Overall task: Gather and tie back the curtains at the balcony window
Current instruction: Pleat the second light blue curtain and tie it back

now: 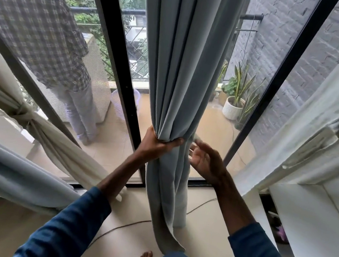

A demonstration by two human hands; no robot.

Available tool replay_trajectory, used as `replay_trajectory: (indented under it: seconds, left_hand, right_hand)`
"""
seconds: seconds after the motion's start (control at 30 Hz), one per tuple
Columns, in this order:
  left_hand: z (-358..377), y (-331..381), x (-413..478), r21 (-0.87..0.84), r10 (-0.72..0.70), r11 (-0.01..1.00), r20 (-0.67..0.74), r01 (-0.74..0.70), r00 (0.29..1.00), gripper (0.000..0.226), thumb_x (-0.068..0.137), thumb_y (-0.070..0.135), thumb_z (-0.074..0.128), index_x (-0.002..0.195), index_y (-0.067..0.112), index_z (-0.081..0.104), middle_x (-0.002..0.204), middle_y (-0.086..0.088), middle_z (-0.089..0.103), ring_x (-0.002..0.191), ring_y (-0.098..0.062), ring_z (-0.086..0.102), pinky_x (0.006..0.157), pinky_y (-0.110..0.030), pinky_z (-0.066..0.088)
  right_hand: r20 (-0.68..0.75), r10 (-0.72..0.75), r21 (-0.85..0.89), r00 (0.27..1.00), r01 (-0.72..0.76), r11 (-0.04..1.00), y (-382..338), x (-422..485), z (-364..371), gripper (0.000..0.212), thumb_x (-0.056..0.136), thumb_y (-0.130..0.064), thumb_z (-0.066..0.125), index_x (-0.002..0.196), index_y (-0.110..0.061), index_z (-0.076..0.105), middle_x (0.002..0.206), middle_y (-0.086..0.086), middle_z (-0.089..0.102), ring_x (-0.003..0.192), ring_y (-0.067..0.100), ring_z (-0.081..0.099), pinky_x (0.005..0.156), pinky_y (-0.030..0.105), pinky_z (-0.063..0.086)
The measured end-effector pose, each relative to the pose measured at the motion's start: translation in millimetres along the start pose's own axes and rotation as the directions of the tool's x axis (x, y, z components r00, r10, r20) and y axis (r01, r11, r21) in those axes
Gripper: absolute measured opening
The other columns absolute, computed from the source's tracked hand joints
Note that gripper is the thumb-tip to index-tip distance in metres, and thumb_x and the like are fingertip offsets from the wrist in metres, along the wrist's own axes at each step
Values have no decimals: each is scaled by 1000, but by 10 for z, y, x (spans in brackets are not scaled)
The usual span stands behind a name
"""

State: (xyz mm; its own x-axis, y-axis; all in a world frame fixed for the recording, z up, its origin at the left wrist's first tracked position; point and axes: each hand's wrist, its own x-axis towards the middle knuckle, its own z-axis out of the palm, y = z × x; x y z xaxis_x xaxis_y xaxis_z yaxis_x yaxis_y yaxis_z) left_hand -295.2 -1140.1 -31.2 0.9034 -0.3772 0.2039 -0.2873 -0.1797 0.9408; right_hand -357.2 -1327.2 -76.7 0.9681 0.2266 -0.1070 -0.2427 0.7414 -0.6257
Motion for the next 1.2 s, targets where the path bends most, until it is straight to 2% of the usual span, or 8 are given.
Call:
replay_trajectory:
  seconds: [0.07,0.17,0.4,0.6,0.73,0.87,1.0,1.2]
  left_hand:
    - [-37,-10,26,1,-16,1000,39,16,999,48,72,13,90,109,34,65,108,13,70,101,1,67,86,-32,60]
    - [-63,-36,41,2,-33,999,30,33,999,51,74,13,89,112,34,62,107,17,67,99,6,66,86,-31,60]
    - [-59,-91,219,148,-114,977,-239,153,964,57,71,40,88,119,16,69,101,3,72,90,-14,71,76,-43,63]
    - [18,136,411,523,-205,796,-238,303,950,64,85,63,65,121,9,61,107,-10,69,94,-30,65,67,-31,44]
    - [142,199,404,711,-195,638,-222,295,955,76,87,77,44,110,8,64,107,-18,69,100,-37,63,70,-36,41]
    - [174,245,350,644,-336,680,-152,351,930,86,80,88,41,109,11,65,104,-13,68,100,-35,65,76,-36,46]
    - [91,208,366,361,-456,831,6,423,890,84,69,93,48,87,14,71,78,-1,71,76,-25,72,73,-42,62]
    - [-41,146,385,-28,-492,864,169,503,854,43,98,32,60,109,-9,67,94,-15,62,84,-27,65,88,-47,60]
  right_hand:
    - [-187,-44,142,981,71,987,-38,51,-37,40,93,-30,66,126,-8,65,122,15,69,115,27,65,95,41,58]
    - [-392,-188,4,901,206,978,-134,67,-46,24,100,-25,58,115,-10,68,114,10,76,111,25,70,81,38,62]
    - [-394,-457,-321,797,347,882,-221,-201,-168,18,99,-14,57,112,-11,70,114,6,76,114,24,70,83,36,62]
    - [-33,-679,-691,733,474,546,263,-418,-160,15,91,-13,74,105,-10,79,108,22,72,104,33,70,89,39,59]
    - [68,-674,-948,735,259,186,560,-356,-22,9,88,-21,80,96,-16,82,87,-7,75,83,6,72,71,23,53]
    - [-112,-557,-856,823,205,474,599,-265,228,14,89,-16,79,102,-16,80,89,-2,80,81,19,77,67,40,63]
    - [-214,-444,-614,870,234,754,439,-201,346,27,89,10,69,103,-12,73,89,6,78,82,21,74,72,37,64]
    - [-218,-432,-736,875,143,661,313,-193,296,32,87,12,69,107,-13,68,93,7,78,84,16,74,85,41,62]
